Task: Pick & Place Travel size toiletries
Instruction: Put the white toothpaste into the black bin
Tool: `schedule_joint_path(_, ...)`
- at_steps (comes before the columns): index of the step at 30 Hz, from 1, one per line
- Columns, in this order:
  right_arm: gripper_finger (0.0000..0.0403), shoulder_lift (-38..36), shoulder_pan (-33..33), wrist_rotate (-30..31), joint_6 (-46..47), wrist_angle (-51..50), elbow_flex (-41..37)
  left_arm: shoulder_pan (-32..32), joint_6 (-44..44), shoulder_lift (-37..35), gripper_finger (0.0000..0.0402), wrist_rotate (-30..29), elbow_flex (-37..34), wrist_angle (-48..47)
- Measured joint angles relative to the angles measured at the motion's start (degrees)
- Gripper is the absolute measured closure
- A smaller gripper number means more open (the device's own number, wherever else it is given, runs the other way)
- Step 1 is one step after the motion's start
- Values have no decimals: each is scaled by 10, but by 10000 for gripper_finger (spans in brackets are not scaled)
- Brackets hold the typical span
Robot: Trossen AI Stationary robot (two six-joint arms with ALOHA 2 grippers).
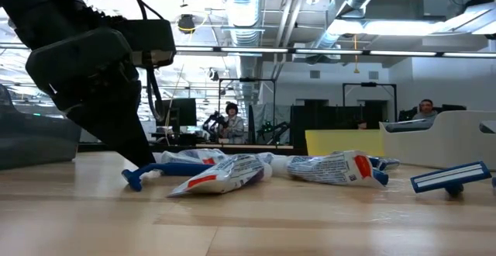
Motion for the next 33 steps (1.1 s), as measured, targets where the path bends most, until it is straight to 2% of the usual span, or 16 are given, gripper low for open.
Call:
schedule_joint_path(6, 127, 0, 0, 0, -3, 0, 0, 0, 0, -21, 354, 23, 0, 0)
schedule_joint_path(15, 127, 0, 0, 0, -8, 0, 0, 0, 0, -128, 354, 18, 0, -13)
schedule_joint_path(18, 127, 0, 0, 0, -8, 0, 0, 0, -7, -173, 354, 21, 0, -49)
schedule_joint_path(22, 127, 0, 0, 0, -8, 0, 0, 0, -59, -245, 352, 34, 0, -137)
schedule_joint_path(28, 127, 0, -1, 1, -7, 2, 0, -1, -148, -352, 351, 110, 0, -298)
schedule_joint_path(33, 127, 0, -1, 2, -7, 3, 0, -1, -224, -424, 350, 168, 0, -376)
